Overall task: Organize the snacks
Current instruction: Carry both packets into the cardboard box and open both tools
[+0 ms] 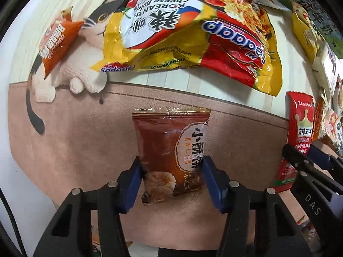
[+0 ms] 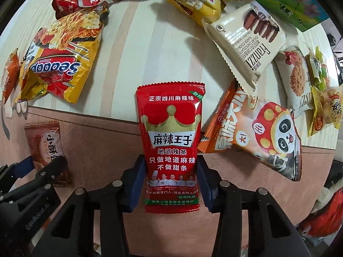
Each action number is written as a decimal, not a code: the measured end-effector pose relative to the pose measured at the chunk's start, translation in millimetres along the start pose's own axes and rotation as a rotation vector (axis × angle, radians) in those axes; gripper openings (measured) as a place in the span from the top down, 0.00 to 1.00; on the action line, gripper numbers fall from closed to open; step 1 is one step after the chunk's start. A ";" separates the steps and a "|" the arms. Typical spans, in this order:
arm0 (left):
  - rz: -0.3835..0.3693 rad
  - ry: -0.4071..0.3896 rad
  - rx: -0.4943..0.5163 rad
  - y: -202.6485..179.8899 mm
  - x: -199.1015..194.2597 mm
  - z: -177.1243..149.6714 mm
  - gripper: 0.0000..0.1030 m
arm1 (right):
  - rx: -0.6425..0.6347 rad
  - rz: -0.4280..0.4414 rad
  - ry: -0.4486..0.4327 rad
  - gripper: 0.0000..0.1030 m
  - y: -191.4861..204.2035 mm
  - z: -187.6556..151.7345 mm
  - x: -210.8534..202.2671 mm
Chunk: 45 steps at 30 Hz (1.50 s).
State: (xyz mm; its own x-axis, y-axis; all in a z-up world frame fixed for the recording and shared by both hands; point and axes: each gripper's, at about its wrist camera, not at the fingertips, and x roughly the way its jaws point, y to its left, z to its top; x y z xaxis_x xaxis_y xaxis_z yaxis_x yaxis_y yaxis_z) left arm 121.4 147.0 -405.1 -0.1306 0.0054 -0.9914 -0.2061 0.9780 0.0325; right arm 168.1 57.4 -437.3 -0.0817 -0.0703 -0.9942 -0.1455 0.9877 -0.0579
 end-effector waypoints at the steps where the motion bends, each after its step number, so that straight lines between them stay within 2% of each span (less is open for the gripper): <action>1: -0.002 -0.006 -0.001 0.9 -0.3 -2.1 0.49 | -0.002 -0.005 -0.007 0.56 2.7 -1.9 -0.1; 6: 0.001 -0.023 0.003 -4.2 -6.1 -7.3 0.51 | 0.009 -0.014 -0.022 0.60 17.1 -10.1 -2.6; 10: -0.007 -0.032 -0.002 -6.2 -30.6 -7.0 0.51 | 0.029 0.007 -0.018 0.61 9.7 -18.5 -10.3; 17: -0.052 -0.068 0.009 -0.6 -70.1 -5.0 0.51 | 0.062 0.110 -0.038 0.62 -9.5 -32.7 -43.8; 22: -0.120 -0.119 0.022 -2.0 -119.9 -6.8 0.51 | 0.098 0.219 -0.081 0.62 -30.2 -49.9 -88.2; 27: -0.221 -0.193 0.044 -16.1 -197.3 11.4 0.51 | 0.128 0.313 -0.148 0.62 -63.1 -59.0 -145.3; 30: -0.270 -0.231 0.084 -37.9 -238.6 37.3 0.51 | 0.137 0.360 -0.194 0.62 -91.3 -40.2 -187.2; 32: -0.298 -0.248 0.104 -59.8 -259.0 68.0 0.51 | 0.144 0.389 -0.227 0.62 -108.8 -20.4 -212.3; 36: -0.305 -0.275 0.146 -100.3 -286.5 146.3 0.51 | 0.144 0.399 -0.288 0.62 -134.7 53.0 -244.2; 39: -0.312 -0.251 0.145 -126.7 -283.0 203.4 0.51 | 0.138 0.368 -0.311 0.62 -154.9 114.2 -247.1; 42: -0.301 -0.217 0.157 -150.9 -268.3 257.2 0.51 | 0.154 0.355 -0.282 0.62 -172.9 174.4 -231.3; 45: -0.287 -0.159 0.178 -175.2 -243.5 302.5 0.51 | 0.154 0.331 -0.252 0.61 -183.0 219.3 -212.7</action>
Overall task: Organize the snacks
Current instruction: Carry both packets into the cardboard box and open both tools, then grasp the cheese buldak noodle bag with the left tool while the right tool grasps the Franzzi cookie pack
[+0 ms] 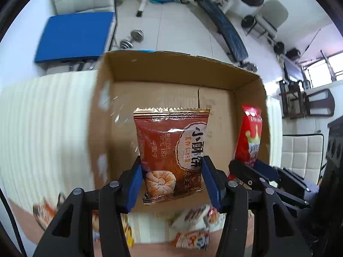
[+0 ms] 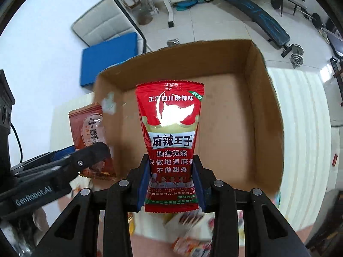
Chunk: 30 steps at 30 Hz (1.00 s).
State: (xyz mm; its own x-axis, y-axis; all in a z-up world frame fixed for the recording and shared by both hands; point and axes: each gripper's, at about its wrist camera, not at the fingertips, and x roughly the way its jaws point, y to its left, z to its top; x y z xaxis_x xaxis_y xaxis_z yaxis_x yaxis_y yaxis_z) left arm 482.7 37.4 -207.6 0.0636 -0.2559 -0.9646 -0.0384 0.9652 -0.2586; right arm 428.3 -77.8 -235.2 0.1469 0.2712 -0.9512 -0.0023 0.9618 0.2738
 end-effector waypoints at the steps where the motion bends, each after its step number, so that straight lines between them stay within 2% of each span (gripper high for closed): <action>1: 0.008 0.012 -0.002 -1.3 8.7 6.9 0.51 | -0.010 -0.013 0.009 0.61 -2.3 12.1 8.1; 3: 0.011 0.036 0.007 -5.3 24.2 22.6 0.51 | -0.014 -0.049 0.022 0.61 -9.7 29.5 21.5; 6: -0.001 0.070 0.014 -6.6 45.1 40.2 0.51 | -0.006 -0.048 0.055 0.61 -24.4 50.1 41.9; 11: 0.003 0.120 0.003 -11.0 59.8 47.0 0.50 | -0.023 -0.044 0.122 0.57 -28.0 78.7 69.1; 13: -0.003 0.114 0.007 -13.8 62.1 49.8 0.49 | -0.028 -0.042 0.159 0.39 -30.6 82.1 76.0; 14: -0.008 0.116 0.002 -13.9 62.0 48.9 0.45 | -0.028 -0.045 0.164 0.21 -32.8 82.9 76.7; 15: -0.022 0.121 -0.002 -14.2 61.6 49.5 0.36 | -0.030 -0.043 0.167 0.16 -33.7 82.7 77.1; 16: -0.031 0.124 -0.005 -15.4 61.9 52.5 0.31 | -0.030 -0.041 0.169 0.16 -33.7 84.1 77.6; 18: -0.001 0.105 -0.001 -16.8 56.4 51.7 0.20 | -0.043 -0.068 0.166 0.16 -34.1 84.1 75.2; 23: 0.032 0.071 0.005 -19.4 45.0 50.5 0.08 | -0.062 -0.098 0.154 0.12 -31.1 76.6 65.4; 26: 0.045 0.038 0.012 -19.8 32.7 46.7 0.08 | -0.076 -0.127 0.114 0.11 -28.0 70.7 51.9; 30: 0.037 -0.010 0.005 -19.4 5.6 29.0 0.08 | -0.075 -0.118 0.063 0.10 -22.1 53.8 26.8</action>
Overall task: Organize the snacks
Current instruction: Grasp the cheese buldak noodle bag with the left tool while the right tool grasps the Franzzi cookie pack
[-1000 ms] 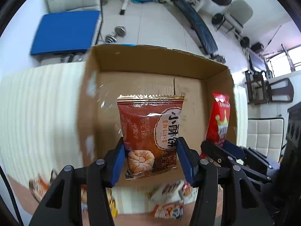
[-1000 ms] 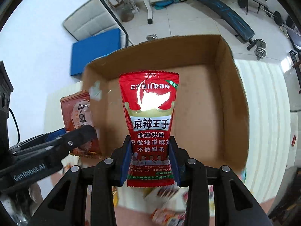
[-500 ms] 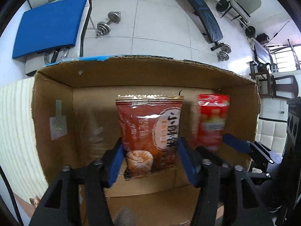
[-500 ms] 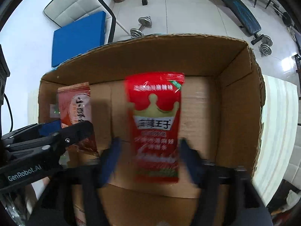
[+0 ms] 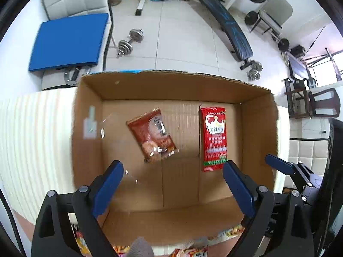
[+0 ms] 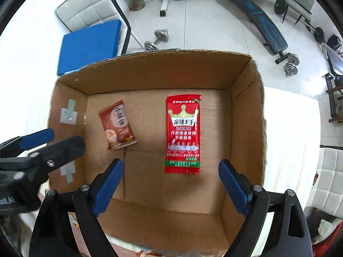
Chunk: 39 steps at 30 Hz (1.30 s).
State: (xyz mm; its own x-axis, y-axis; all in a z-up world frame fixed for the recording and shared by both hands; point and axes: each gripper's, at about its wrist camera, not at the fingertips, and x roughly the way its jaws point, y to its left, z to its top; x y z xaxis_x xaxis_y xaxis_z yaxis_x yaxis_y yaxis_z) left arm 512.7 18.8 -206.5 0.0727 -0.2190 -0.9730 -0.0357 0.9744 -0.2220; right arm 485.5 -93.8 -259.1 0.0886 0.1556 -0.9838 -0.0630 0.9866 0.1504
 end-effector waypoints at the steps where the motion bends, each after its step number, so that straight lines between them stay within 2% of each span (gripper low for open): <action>1: -0.008 -0.017 -0.009 2.7 -9.6 -9.7 0.08 | 0.004 0.009 -0.008 0.10 3.4 -7.7 -6.1; 4: -0.021 -0.050 -0.016 12.5 -33.5 -44.0 0.08 | 0.007 0.045 -0.022 0.09 12.8 -29.1 -19.6; 8: 0.007 -0.050 -0.109 43.3 -48.7 -102.2 0.08 | 0.010 0.084 -0.042 0.08 32.7 -84.0 -29.0; 12: -0.005 0.008 -0.374 109.3 -31.5 -164.3 0.08 | 0.030 0.167 0.006 0.08 50.9 -130.9 -10.7; 15: -0.027 0.050 -0.556 147.3 -5.3 -200.9 0.08 | 0.050 0.183 0.025 0.08 64.7 -159.7 8.0; 18: 0.003 0.086 -0.666 169.8 30.7 -230.8 0.08 | 0.059 0.187 0.061 0.08 74.9 -178.5 28.1; 24: 0.116 0.165 -0.689 161.9 92.1 -262.5 0.08 | 0.030 0.144 0.084 0.08 91.8 -198.7 49.4; 27: 0.102 0.188 -0.710 164.0 105.9 -278.3 0.08 | 0.026 0.144 0.087 0.08 96.7 -205.1 52.8; 32: 0.133 0.198 -0.668 166.1 102.9 -303.4 0.08 | -0.003 0.139 0.098 0.08 104.0 -212.0 56.4; 37: 0.188 0.223 -0.674 179.7 91.6 -337.3 0.08 | -0.008 0.145 0.125 0.08 106.3 -220.1 65.9; 39: 0.173 0.209 -0.691 180.4 80.8 -347.2 0.08 | -0.005 0.145 0.136 0.08 106.2 -222.7 69.7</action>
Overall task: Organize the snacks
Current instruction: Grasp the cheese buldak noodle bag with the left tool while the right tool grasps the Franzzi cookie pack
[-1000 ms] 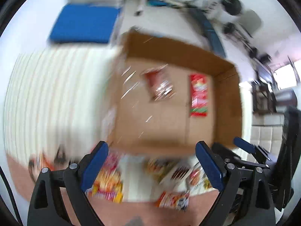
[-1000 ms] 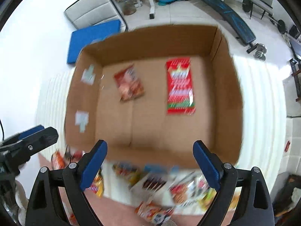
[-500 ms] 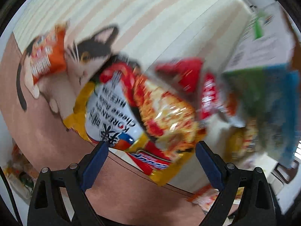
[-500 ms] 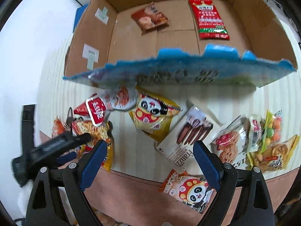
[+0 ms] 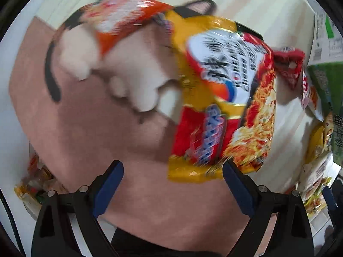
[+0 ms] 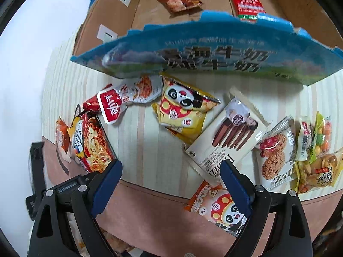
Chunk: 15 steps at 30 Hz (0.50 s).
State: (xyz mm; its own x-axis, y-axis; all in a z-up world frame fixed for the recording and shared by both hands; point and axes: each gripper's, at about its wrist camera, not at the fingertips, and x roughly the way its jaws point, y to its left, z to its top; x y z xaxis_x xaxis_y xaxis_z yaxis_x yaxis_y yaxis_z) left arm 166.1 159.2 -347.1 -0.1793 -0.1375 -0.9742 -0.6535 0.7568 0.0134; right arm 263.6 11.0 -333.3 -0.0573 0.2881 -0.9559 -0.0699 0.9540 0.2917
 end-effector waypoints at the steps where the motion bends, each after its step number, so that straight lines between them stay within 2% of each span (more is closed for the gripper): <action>1: -0.023 -0.014 -0.001 1.0 -7.6 -3.9 0.08 | 0.001 0.004 0.004 0.08 -0.4 -0.4 0.7; 5: -0.084 -0.070 0.077 -26.2 -29.4 3.3 0.08 | 0.018 0.007 0.012 0.08 -8.7 -1.5 -0.4; 9: -0.103 -0.052 0.058 -56.2 -20.5 28.3 0.08 | 0.046 0.003 0.010 0.08 -18.5 -4.3 -3.6; 15: 0.030 0.008 0.116 -99.4 17.9 36.2 0.06 | 0.068 -0.019 0.000 0.08 -28.4 -7.9 -4.2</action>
State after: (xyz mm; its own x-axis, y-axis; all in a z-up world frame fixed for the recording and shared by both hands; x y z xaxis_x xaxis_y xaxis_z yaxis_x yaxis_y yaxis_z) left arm 254.5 104.6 -373.9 -0.2037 -0.1185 -0.9718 -0.5583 0.8295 0.0158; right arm 257.9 -18.0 -337.3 -0.0566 0.2699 -0.9612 -0.0030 0.9627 0.2705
